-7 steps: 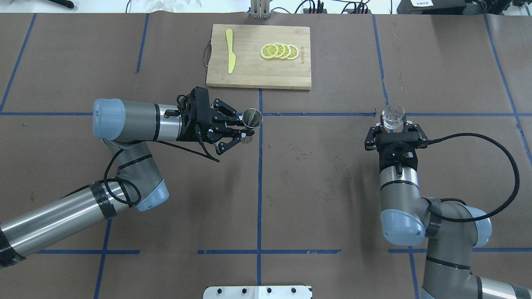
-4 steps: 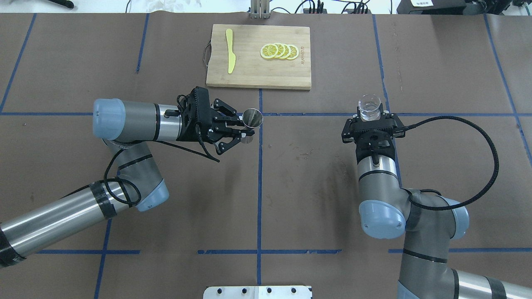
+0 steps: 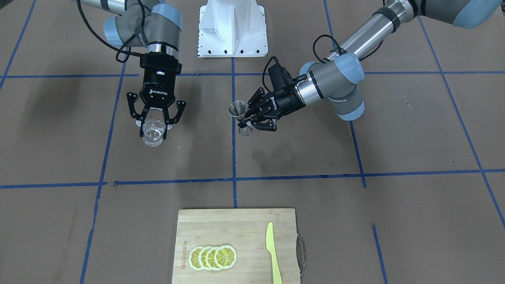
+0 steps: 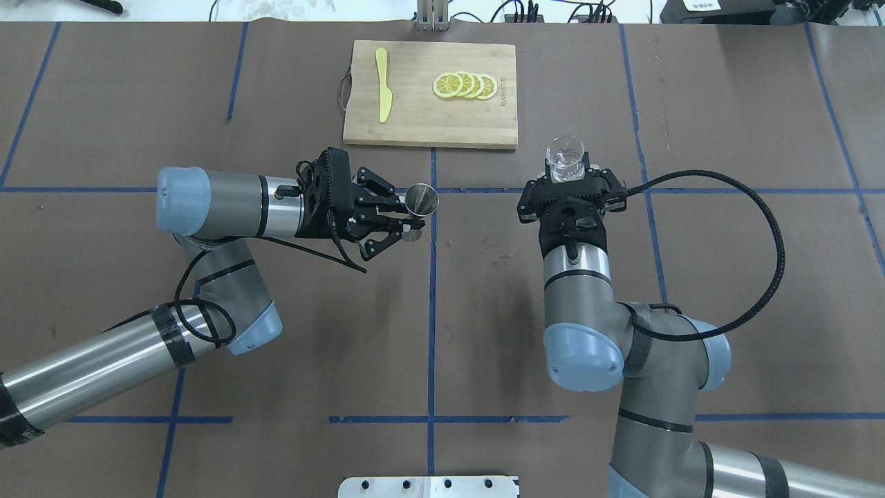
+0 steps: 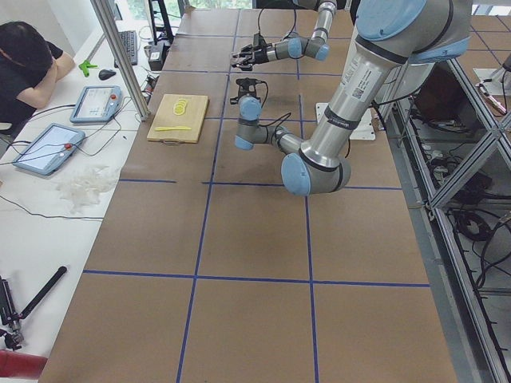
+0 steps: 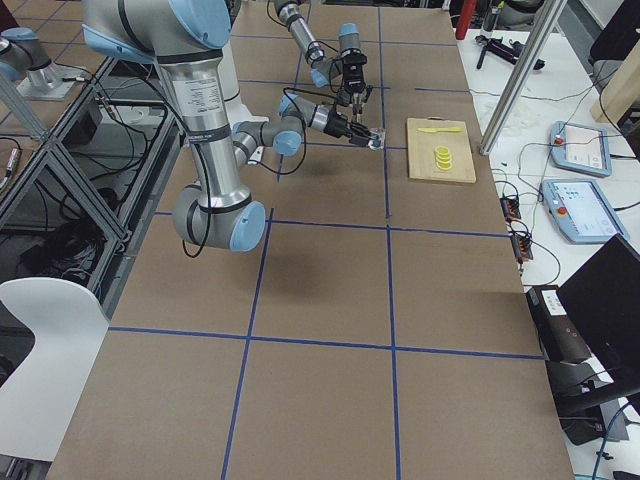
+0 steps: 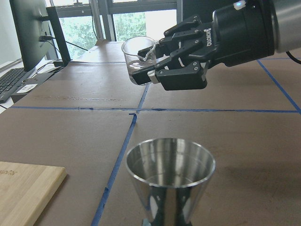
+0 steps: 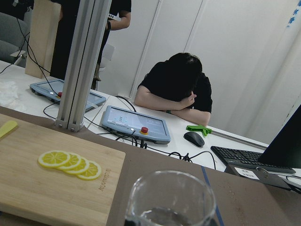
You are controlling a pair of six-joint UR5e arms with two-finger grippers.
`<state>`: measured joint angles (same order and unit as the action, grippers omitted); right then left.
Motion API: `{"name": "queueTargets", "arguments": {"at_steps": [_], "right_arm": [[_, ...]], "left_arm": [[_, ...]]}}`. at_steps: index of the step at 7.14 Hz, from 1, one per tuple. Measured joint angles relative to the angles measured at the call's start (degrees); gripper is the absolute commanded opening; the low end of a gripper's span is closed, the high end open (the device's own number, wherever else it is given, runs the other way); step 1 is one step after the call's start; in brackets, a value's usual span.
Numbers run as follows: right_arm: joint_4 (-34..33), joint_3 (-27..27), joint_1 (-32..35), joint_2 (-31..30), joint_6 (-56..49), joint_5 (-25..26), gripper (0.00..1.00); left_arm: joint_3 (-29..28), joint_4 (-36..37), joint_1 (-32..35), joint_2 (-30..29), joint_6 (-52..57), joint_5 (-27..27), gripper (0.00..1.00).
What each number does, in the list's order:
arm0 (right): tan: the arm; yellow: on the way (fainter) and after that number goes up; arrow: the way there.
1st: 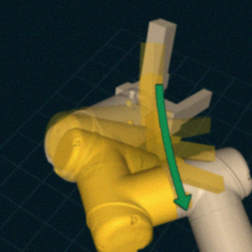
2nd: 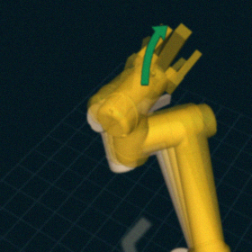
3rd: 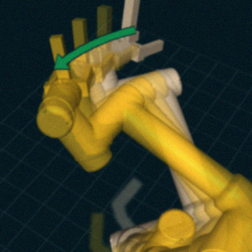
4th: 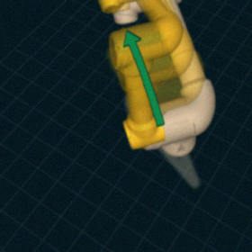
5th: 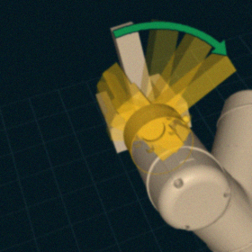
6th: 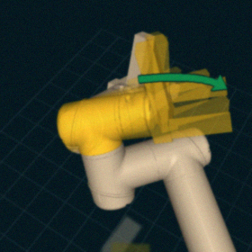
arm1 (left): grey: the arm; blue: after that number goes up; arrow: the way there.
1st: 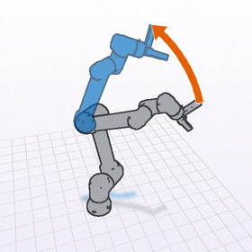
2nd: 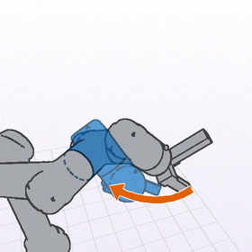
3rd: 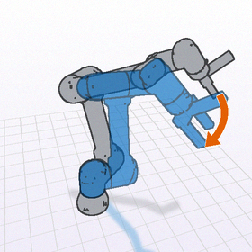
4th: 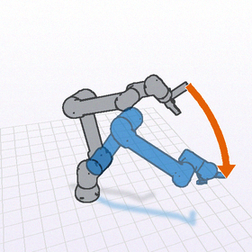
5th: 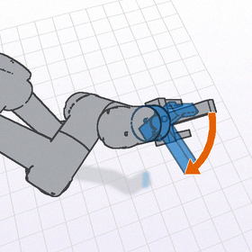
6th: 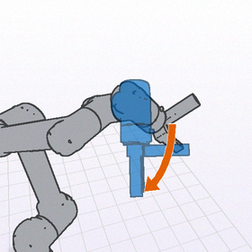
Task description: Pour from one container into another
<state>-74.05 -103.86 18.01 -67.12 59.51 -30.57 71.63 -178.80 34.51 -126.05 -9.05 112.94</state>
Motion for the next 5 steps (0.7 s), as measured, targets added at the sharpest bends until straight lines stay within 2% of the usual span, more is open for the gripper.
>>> {"name": "queueTargets", "arguments": {"at_steps": [2,5], "right_arm": [[-6.3,-0.3,-0.3,4.2,-3.3,0.7,0.00],[-8.8,-0.2,-2.0,7.4,-6.6,2.7,0.00]], "left_arm": [[0.0,0.0,-0.1,0.0,0.0,0.0,0.00],[0.0,0.1,-0.1,0.0,0.0,0.0,0.00]]}}
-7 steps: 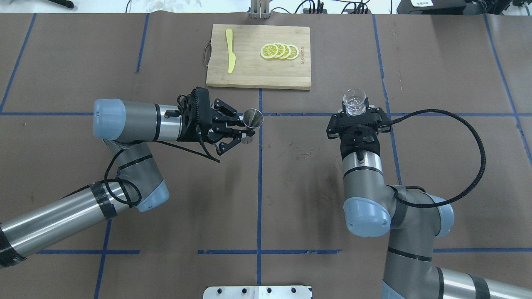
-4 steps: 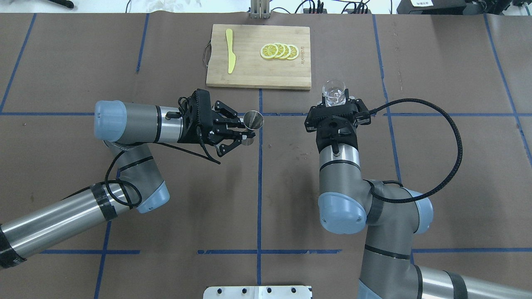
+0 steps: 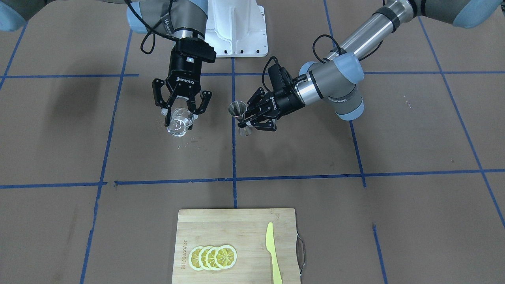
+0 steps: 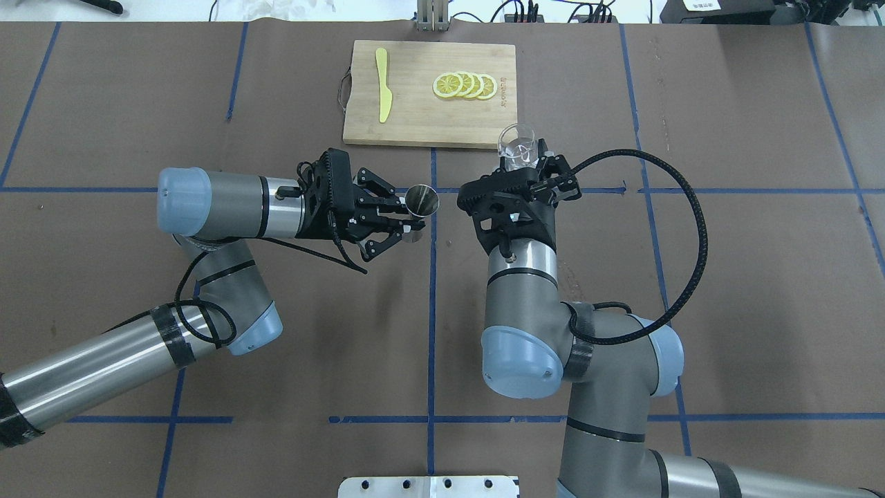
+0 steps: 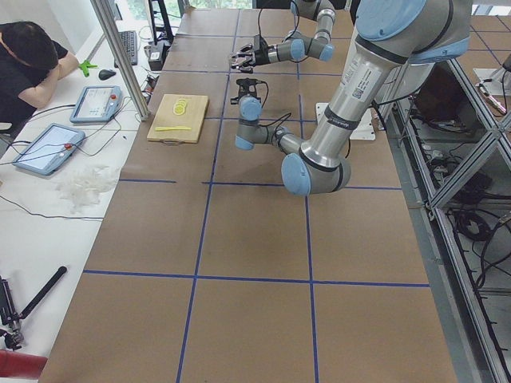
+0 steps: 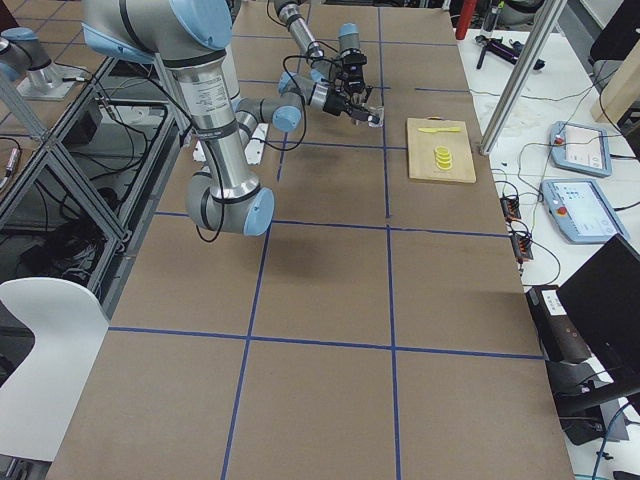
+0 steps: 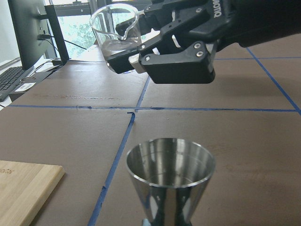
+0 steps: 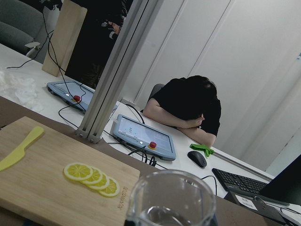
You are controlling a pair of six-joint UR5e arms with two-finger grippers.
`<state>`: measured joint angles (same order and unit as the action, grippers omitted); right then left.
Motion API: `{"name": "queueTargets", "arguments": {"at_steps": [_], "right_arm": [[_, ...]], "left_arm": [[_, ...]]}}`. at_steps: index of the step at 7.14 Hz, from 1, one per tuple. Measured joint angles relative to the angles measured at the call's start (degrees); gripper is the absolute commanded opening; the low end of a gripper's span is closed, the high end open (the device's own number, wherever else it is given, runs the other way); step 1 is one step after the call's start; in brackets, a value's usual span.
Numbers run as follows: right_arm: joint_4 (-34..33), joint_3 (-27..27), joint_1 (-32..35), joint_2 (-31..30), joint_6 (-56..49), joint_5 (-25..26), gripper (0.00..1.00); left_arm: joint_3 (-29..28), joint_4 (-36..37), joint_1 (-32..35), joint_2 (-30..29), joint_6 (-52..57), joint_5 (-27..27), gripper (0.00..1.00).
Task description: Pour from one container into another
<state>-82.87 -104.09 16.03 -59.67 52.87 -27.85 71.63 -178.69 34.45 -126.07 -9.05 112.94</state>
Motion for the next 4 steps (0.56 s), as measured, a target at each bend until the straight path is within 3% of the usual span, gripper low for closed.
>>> {"name": "queueTargets", "arguments": {"at_steps": [4], "right_arm": [[-0.2,0.6,-1.6,1.4,-11.8,2.5,0.00]], "left_arm": [[0.0,0.0,-0.1,0.0,0.0,0.0,0.00]]}}
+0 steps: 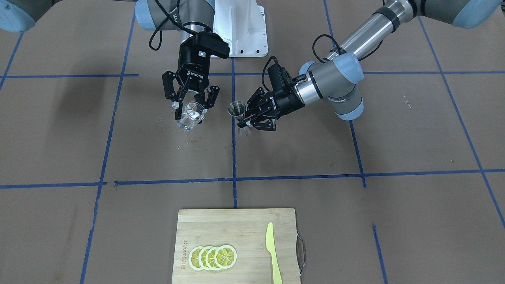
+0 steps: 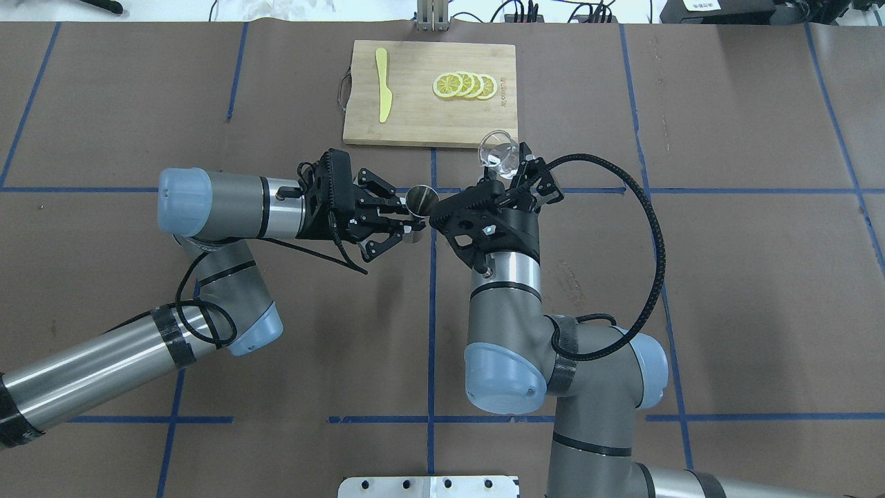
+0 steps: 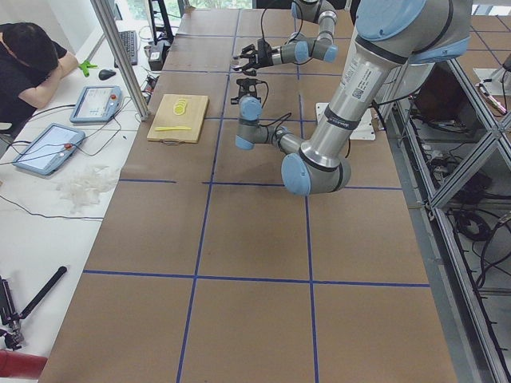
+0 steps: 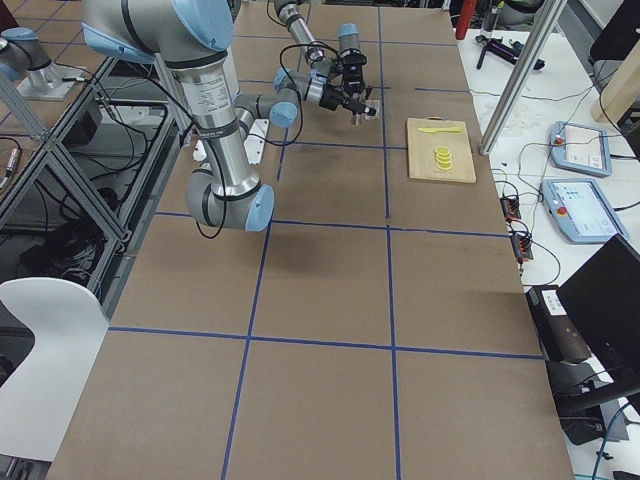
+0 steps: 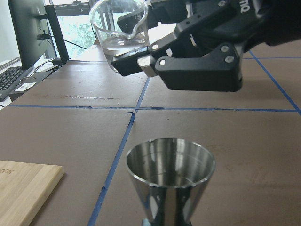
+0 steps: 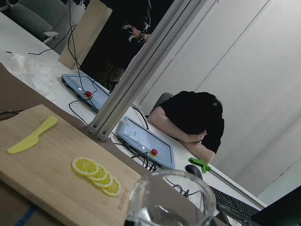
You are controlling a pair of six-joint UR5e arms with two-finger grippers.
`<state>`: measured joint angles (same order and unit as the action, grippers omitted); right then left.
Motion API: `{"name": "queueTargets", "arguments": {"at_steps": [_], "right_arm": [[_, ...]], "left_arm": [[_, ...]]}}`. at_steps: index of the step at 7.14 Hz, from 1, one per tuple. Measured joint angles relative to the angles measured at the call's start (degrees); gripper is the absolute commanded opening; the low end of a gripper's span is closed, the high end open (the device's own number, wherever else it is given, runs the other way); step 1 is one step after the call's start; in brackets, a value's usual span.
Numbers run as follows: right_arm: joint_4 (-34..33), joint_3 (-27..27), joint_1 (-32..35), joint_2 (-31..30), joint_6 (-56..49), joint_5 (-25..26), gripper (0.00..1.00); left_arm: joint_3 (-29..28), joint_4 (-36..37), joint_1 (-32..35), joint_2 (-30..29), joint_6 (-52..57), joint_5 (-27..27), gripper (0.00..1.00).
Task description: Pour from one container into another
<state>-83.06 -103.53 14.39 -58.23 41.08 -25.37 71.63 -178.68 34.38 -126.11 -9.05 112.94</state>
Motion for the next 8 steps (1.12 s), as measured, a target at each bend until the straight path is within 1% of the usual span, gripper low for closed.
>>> {"name": "queueTargets", "arguments": {"at_steps": [2,4,8], "right_arm": [[-2.0,0.1,-1.2,1.1,-4.5,1.7,0.00],[-7.3,0.1,-2.0,3.5,-5.1,2.7,0.00],[-13.1,0.2,-3.2,5.6,-5.3,3.1,0.00]], "left_arm": [[0.0,0.0,0.0,0.0,0.0,0.0,0.00],[0.0,0.0,0.0,-0.1,0.0,0.0,0.00],[0.0,0.0,0.0,-0.1,-0.8,0.0,0.00]]}}
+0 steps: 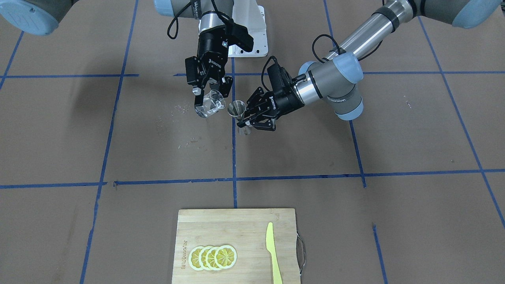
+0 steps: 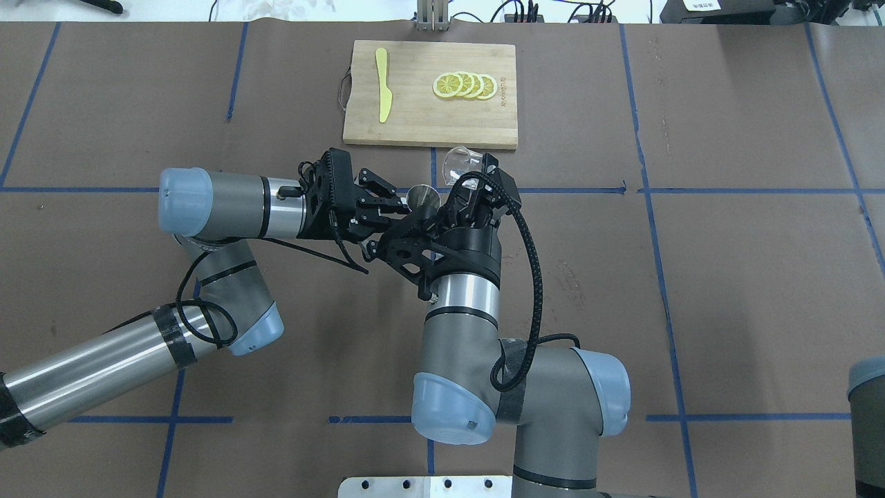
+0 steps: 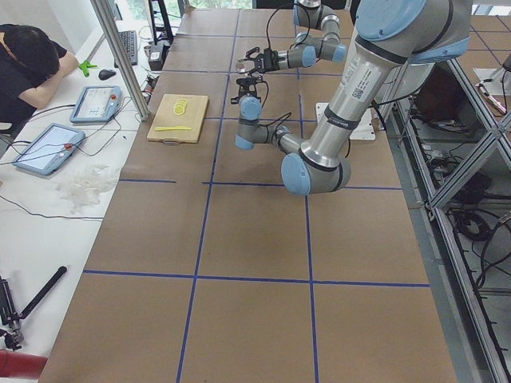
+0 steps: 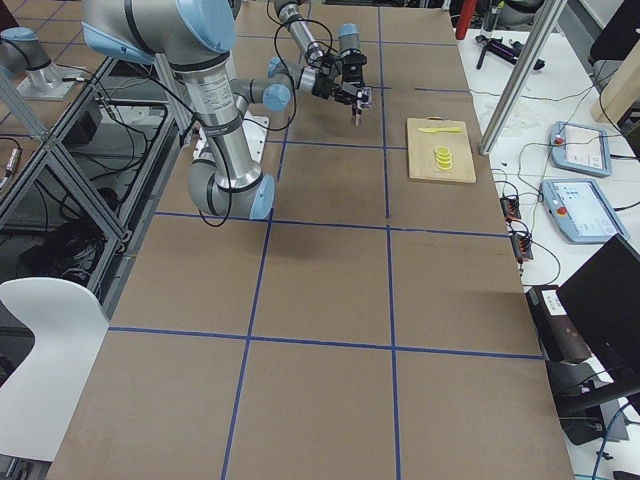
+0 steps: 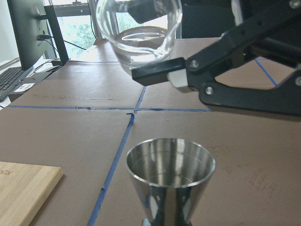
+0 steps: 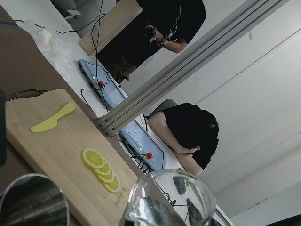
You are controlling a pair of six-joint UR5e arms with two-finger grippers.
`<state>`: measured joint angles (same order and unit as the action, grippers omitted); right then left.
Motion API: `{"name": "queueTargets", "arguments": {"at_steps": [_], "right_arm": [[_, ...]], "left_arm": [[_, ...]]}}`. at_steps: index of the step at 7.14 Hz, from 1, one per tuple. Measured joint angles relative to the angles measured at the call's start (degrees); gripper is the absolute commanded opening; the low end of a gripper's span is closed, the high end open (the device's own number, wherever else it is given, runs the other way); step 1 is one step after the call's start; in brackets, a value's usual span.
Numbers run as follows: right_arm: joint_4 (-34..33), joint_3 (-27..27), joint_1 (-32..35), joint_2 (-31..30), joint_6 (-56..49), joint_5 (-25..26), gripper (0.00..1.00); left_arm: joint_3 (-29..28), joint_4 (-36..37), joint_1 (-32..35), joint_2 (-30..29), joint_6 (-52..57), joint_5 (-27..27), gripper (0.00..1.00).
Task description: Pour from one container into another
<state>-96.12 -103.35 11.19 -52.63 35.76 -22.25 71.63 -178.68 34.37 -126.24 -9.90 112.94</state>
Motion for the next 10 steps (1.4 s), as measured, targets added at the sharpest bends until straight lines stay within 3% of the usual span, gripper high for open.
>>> {"name": "queueTargets", "arguments": {"at_steps": [10], "right_arm": [[-4.2,0.3,-0.5,1.5,-10.6,0.7,0.00]], "left_arm": [[0.2,-0.1,-0.1,0.0,-0.3,0.1,0.00]]}}
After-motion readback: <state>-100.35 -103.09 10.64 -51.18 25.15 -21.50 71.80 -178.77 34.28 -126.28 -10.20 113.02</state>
